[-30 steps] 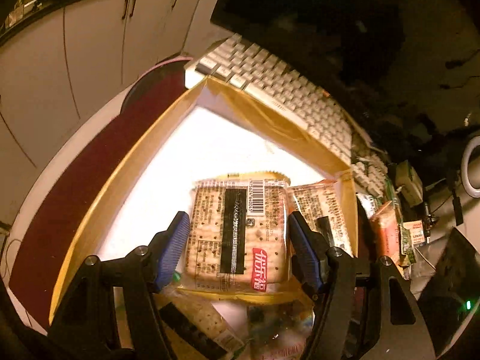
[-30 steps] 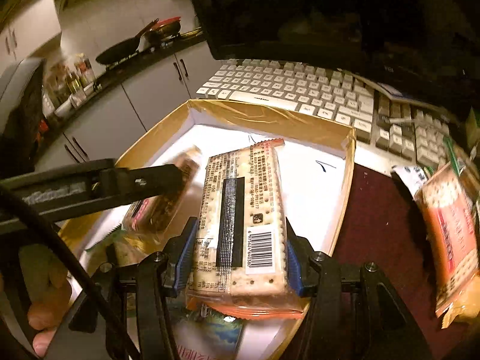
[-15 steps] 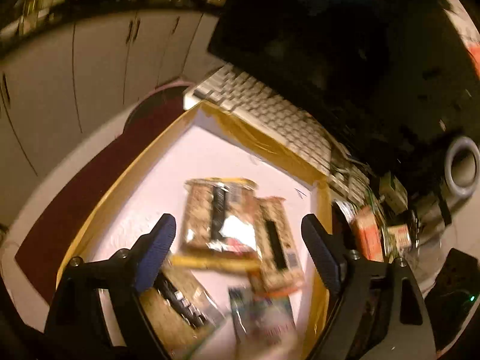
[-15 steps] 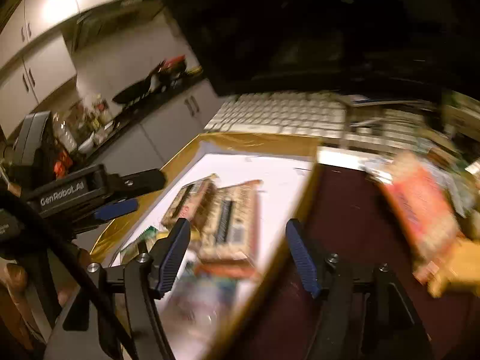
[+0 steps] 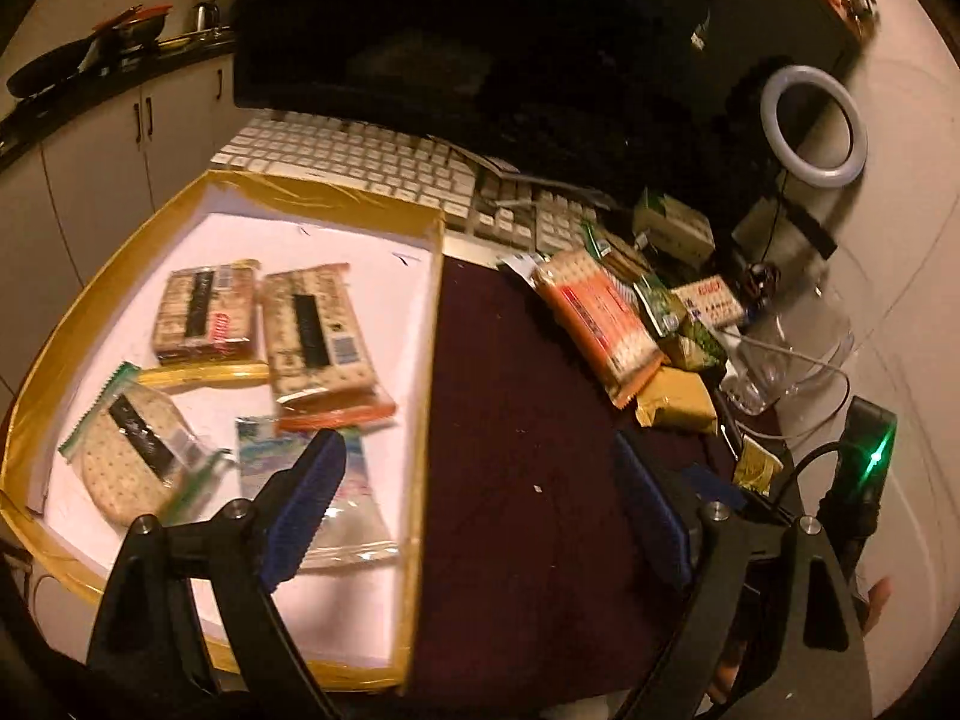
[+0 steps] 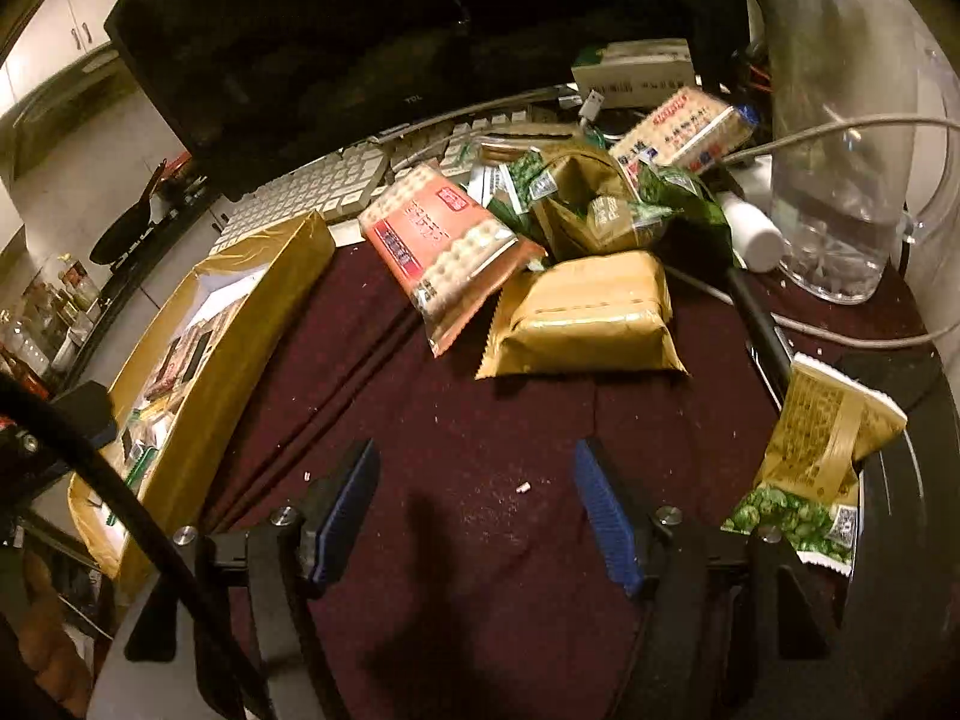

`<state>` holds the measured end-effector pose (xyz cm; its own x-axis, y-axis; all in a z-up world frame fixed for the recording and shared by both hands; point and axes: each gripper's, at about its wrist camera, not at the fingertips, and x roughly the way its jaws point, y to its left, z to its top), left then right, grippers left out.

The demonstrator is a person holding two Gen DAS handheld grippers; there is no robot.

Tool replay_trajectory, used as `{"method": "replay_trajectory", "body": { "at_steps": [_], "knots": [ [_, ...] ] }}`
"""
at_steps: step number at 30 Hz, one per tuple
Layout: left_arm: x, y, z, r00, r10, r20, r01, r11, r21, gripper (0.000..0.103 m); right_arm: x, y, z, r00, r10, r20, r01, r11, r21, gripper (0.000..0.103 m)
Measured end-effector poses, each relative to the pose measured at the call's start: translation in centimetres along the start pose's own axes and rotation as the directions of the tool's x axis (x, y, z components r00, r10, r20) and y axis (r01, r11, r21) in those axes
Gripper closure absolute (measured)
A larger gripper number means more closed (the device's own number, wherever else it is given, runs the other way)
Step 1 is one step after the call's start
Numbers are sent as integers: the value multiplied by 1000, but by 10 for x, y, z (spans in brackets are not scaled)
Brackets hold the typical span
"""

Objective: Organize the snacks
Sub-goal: 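Grasp the orange cracker pack with the left tool while the right tool grasps the kraft-paper packet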

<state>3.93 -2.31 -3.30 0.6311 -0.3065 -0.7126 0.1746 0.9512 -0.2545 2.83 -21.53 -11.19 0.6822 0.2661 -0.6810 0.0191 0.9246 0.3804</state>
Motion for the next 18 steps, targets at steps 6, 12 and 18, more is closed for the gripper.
{"method": "replay_trajectory", "body": {
  "at_steps": [6, 12, 18],
  "knots": [
    [3, -4, -8, 1000, 13, -19, -13, 1000, 2, 14, 0, 10, -9, 1000, -6, 25, 7, 997, -74, 23],
    [5, -4, -10, 999, 7, -35, -8, 1000, -10, 14, -6, 2, -10, 995, 95, 15, -95, 995, -34, 24],
    [5, -6, -11, 999, -7, -33, 7, 1000, -22, 14, -29, -8, 8, 996, 24, 89, -22, 999, -25, 24]
  ]
}}
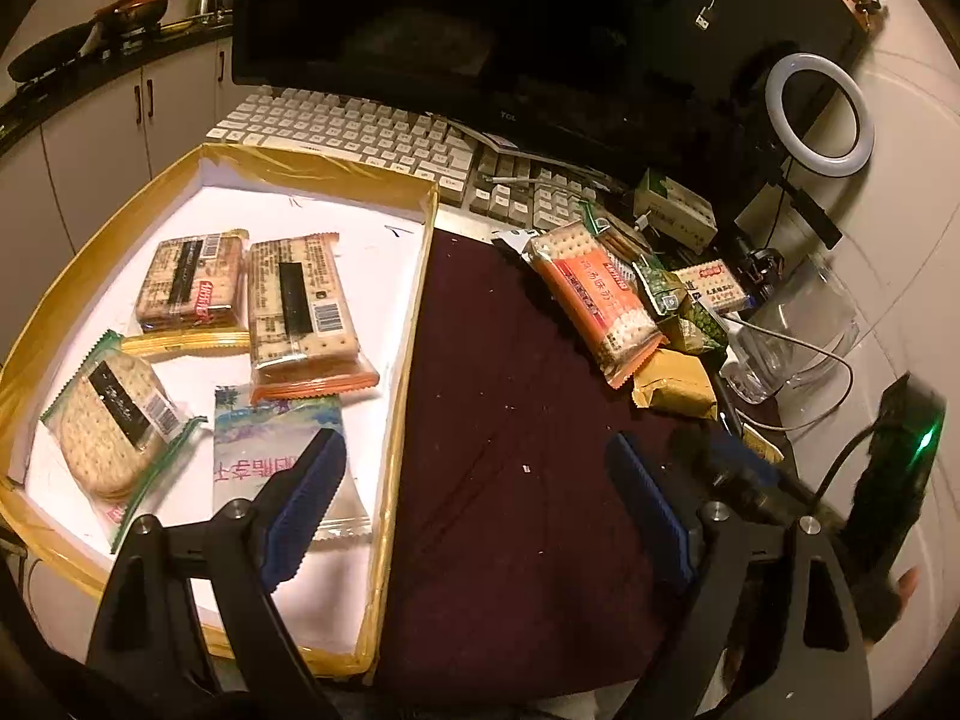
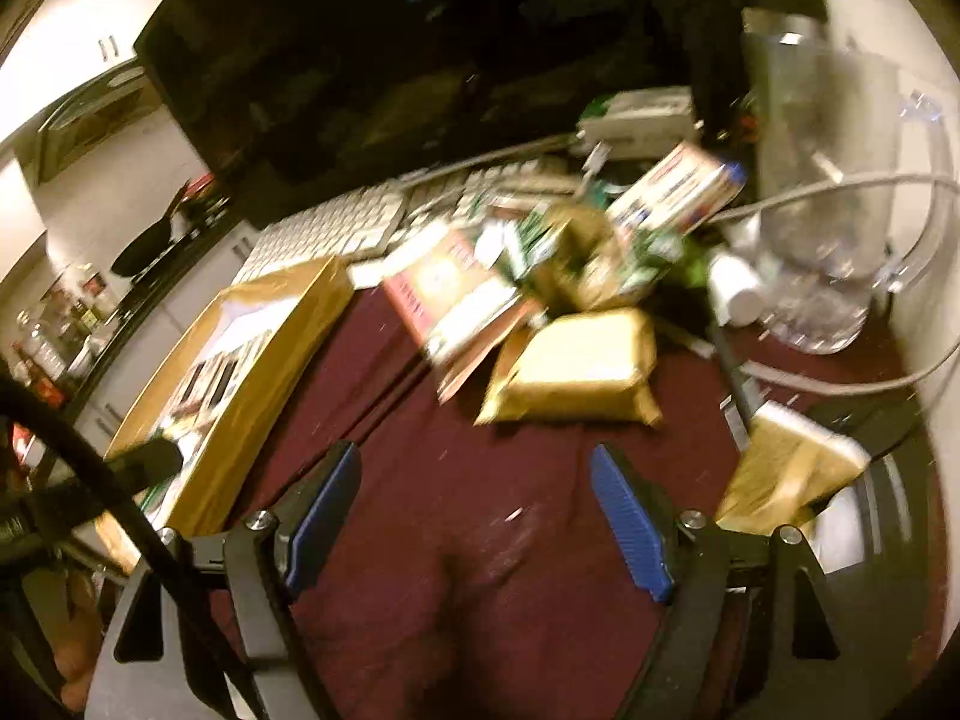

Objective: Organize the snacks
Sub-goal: 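Grasp the orange cracker pack with the left tool while the right tool grasps the kraft-paper packet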

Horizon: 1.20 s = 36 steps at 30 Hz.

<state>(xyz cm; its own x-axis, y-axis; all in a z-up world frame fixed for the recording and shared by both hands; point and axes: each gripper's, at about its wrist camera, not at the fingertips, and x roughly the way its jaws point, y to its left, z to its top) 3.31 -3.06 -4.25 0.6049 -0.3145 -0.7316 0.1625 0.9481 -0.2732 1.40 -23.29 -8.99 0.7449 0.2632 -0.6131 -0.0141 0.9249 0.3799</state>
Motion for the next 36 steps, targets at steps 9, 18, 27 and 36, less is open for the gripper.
{"method": "replay_trajectory", "body": {
  "at_steps": [9, 18, 27, 36],
  "knots": [
    [3, -8, -2, 1000, -7, -10, 7, 1000, 16, 14, 36, -29, 31, 988, -140, -65, 145, 986, 85, 24],
    [2, -10, 0, 1000, -11, -6, 12, 1000, 9, 14, 58, -18, 27, 967, -240, -90, 241, 970, 3, 47],
    [39, -34, 26, 997, -41, -58, 44, 998, 52, 14, 30, -25, 8, 975, -217, -38, 218, 976, 21, 56],
    [117, -56, 75, 989, 16, -147, -15, 1000, 14, 14, 31, -25, 7, 978, -205, -26, 205, 979, 16, 55]
  ]
}}
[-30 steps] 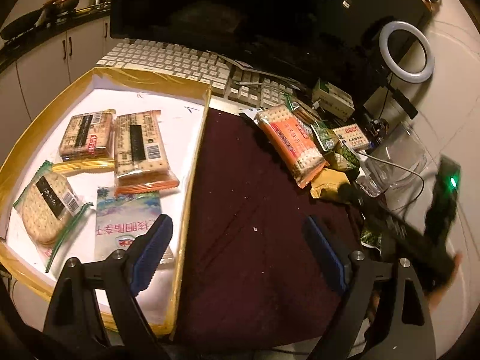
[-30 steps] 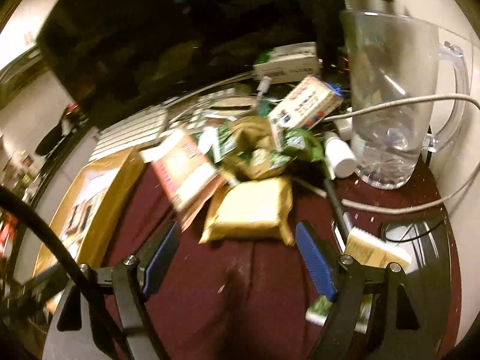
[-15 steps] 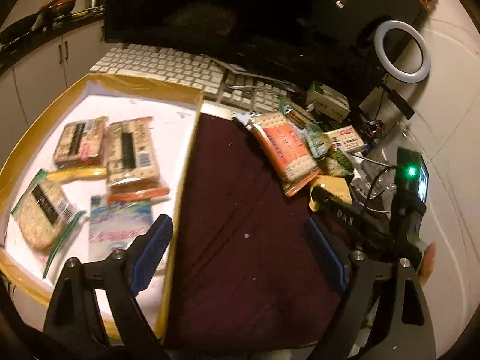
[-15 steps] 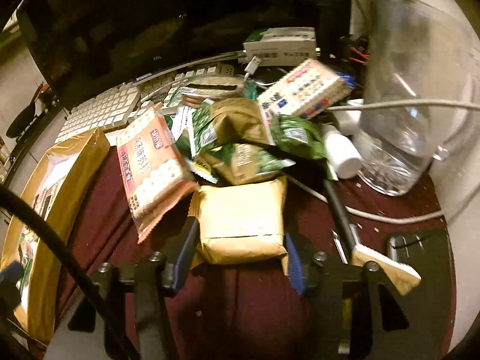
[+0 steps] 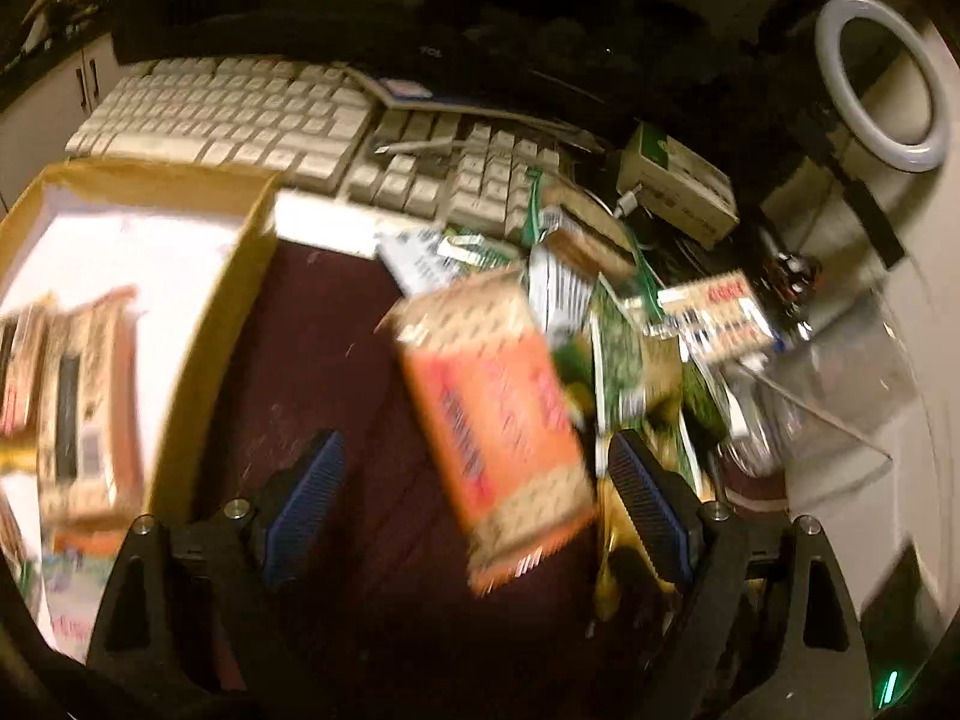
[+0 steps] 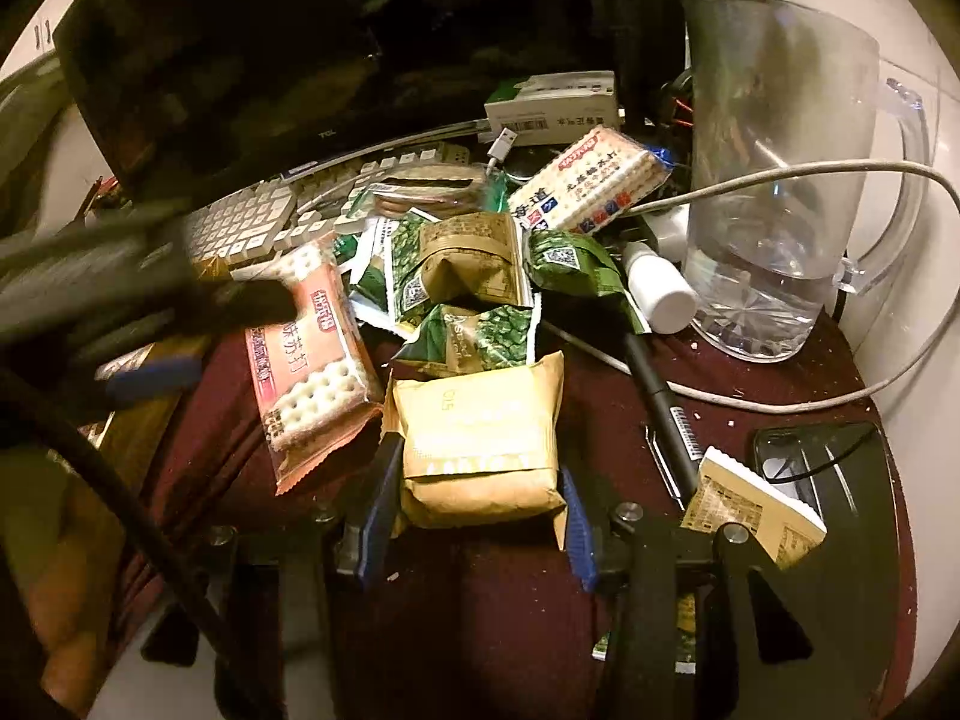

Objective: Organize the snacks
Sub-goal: 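Grasp the orange cracker pack with the left tool while the right tool grasps the kraft-paper packet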

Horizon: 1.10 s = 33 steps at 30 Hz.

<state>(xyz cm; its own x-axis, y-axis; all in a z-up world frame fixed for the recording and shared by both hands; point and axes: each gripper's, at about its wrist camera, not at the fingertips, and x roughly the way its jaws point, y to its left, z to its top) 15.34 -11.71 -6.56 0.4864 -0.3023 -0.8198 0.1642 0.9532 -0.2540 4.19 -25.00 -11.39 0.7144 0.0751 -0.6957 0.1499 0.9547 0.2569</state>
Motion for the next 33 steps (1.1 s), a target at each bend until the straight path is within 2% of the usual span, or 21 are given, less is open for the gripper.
{"method": "replay_trajectory", "body": {
  "at_steps": [3, 5, 6, 8, 9, 10, 13, 17, 20, 23, 26, 28, 29, 32, 33],
  "knots": [
    [23, -22, 7, 997, 79, -15, -76, 990, 119, 14, 1, -1, 1, 1000, 6, -3, -6, 1000, 0, 55],
    [35, -26, 1, 984, 174, -25, -167, 970, 177, 16, 1, -1, 0, 1000, 8, -2, -8, 1000, 2, 55],
    [35, -22, -1, 985, 172, -26, -165, 971, 173, 20, 1, -2, 0, 1000, 10, -1, -10, 1000, 2, 55],
    [30, -6, -8, 993, 111, -30, -107, 989, 105, 29, 1, -1, 0, 1000, 11, -1, -11, 1000, 0, 55],
    [26, 1, -11, 996, 85, -29, -83, 993, 84, 41, 1, -1, 0, 1000, 11, -2, -11, 1000, 1, 55],
    [20, 7, -15, 997, 66, -28, -64, 995, 77, 45, 1, -1, -1, 1000, 11, -1, -11, 1000, 1, 55],
    [7, 19, -31, 998, 50, -41, -45, 992, 115, 48, 1, -1, -2, 1000, 10, -2, -10, 1000, -1, 54],
    [-10, 27, -56, 998, 11, -58, -4, 994, 110, 47, 2, 0, -1, 1000, 9, -9, -9, 1000, -8, 52],
    [-11, 25, -61, 998, 23, -52, -17, 992, 127, 40, 4, 4, -1, 1000, 7, -22, -7, 1000, -24, 46],
    [-7, 23, -60, 998, 55, -22, -51, 990, 129, 40, 8, 9, 0, 999, -2, -40, 0, 999, -55, 42],
    [-5, 23, -62, 998, 69, 8, -70, 986, 154, 48, 10, 11, 0, 999, -10, -43, 6, 997, -72, 47],
    [-7, 23, -64, 997, 70, 16, -71, 983, 167, 48, 9, 11, -1, 999, -1, -36, -2, 997, -72, 52],
    [-10, 24, -65, 999, 51, 12, -52, 985, 162, 48, 8, 9, -2, 1000, 5, -28, -7, 998, -65, 57],
    [-21, 31, -70, 998, -56, 16, 54, 991, 120, 49, -3, 8, -4, 998, 58, 20, -57, 996, -67, 58],
    [-25, 30, -73, 997, -70, 24, 67, 991, 114, 49, -6, 11, -6, 997, 64, 34, -61, 994, -87, 58]
  ]
}}
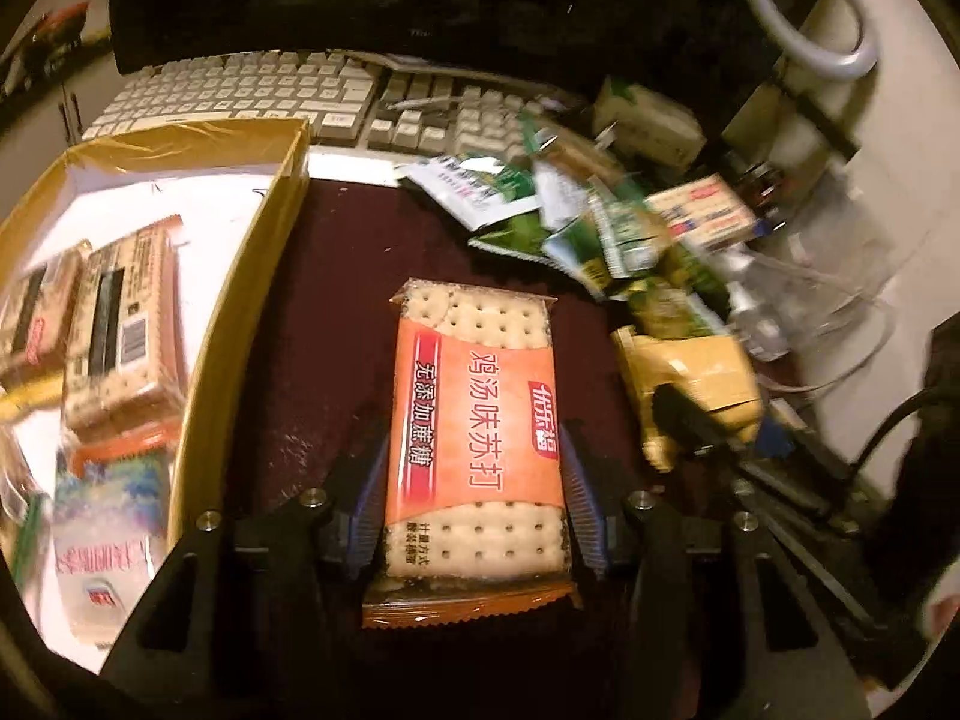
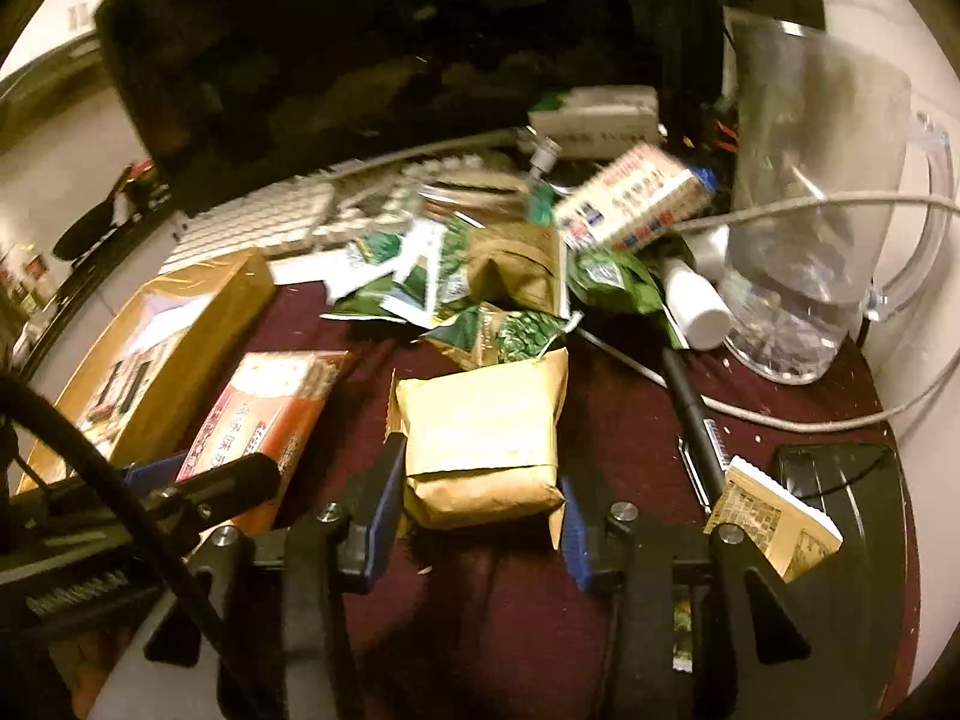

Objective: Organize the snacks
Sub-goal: 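Grasp the orange cracker pack with the left tool while the right tool grasps the kraft-paper packet, then carry both packets into the tray and open both tools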

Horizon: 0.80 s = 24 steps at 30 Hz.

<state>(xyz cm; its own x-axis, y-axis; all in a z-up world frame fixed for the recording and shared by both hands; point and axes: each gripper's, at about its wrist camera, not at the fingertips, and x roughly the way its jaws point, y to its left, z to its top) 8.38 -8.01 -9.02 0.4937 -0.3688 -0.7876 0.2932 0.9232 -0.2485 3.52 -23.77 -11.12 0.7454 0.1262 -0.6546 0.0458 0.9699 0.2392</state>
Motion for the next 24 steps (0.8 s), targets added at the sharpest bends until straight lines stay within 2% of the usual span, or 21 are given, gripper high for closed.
{"method": "replay_trajectory", "body": {
  "at_steps": [5, 10, 12, 15, 16, 18, 21, 24],
  "knots": [
    [-36, 5, -5, 992, -104, 75, 109, 992, -57, 49, -18, 13, -5, 992, 63, 107, -51, 993, -109, 59],
    [-76, 10, -13, 984, -107, 145, 118, 990, -71, 49, -31, 16, -7, 974, 154, 169, -127, 979, -160, 58],
    [-91, 23, -17, 982, -92, 164, 106, 991, -81, 49, -31, 17, -6, 970, 192, 151, -169, 974, -152, 59],
    [-109, 50, -24, 982, -66, 178, 89, 988, -128, 49, -35, 18, -3, 936, 326, 134, -318, 945, -81, 58],
    [-115, 62, -26, 982, -58, 180, 87, 984, -157, 49, -37, 25, -2, 926, 357, 126, -351, 934, -73, 58],
    [-126, 84, -28, 980, -37, 198, 77, 977, -199, 49, -41, 43, 0, 920, 373, 120, -363, 927, -100, 58],
    [-143, 112, -32, 973, 75, 218, -22, 972, -236, 49, -45, 77, 5, 893, 440, 93, -424, 893, -149, 58],
    [-154, 140, -36, 971, 119, 205, -53, 952, -301, 49, -34, 116, 6, 861, 508, 12, -499, 849, -175, 58]
  ]
}}
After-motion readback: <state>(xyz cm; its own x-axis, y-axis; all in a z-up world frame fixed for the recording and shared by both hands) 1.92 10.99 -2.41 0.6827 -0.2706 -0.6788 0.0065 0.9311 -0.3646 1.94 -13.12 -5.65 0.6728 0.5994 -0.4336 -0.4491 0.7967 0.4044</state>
